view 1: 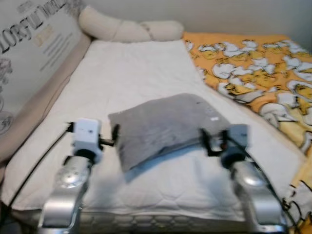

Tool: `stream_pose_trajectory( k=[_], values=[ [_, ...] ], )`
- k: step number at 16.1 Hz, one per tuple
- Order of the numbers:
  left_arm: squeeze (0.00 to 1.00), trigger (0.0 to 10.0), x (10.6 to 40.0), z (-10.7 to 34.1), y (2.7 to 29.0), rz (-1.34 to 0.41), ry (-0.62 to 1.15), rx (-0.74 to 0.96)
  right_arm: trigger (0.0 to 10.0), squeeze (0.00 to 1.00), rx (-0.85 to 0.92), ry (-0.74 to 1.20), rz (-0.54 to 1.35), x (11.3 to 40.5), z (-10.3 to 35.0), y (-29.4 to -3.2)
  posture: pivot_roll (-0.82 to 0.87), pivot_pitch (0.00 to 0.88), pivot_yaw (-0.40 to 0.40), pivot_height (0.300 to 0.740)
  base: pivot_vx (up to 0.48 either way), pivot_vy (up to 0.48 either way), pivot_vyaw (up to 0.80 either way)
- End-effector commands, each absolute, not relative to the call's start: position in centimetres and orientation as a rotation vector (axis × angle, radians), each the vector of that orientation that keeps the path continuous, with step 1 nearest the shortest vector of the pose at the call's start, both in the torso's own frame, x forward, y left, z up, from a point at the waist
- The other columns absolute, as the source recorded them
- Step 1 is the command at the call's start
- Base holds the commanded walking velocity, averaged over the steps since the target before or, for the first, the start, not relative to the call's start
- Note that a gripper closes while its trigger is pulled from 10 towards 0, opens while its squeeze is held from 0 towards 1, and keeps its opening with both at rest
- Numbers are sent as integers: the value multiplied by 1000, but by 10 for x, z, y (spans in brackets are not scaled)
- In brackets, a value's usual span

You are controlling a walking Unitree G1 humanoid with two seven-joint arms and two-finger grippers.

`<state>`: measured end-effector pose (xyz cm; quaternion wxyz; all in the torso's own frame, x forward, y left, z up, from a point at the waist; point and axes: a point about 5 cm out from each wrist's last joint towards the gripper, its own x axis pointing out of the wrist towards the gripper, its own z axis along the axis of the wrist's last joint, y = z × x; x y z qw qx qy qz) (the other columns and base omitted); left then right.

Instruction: Clean up the room

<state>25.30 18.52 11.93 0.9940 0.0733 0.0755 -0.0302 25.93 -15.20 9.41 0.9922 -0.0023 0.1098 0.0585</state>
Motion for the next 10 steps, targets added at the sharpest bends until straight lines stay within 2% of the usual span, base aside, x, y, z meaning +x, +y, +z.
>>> stream_pose_trajectory(
  k=[1,6,7,10],
  values=[
    [0,10000,254,120,180,-75,150,149,10000,0,-16,217,92,260,96,-160,5,0,7,740,0,0,0],
    [0,10000,253,119,181,-75,161,164,10000,0,56,220,135,258,98,-156,3,0,4,740,0,0,0],
    [0,10000,253,119,180,-106,169,188,10000,1000,123,248,135,257,95,-155,1,0,4,740,0,0,0],
    [0,10000,252,118,168,-300,186,258,10000,1000,271,478,107,262,70,-157,0,0,7,740,0,0,0]
  ],
)
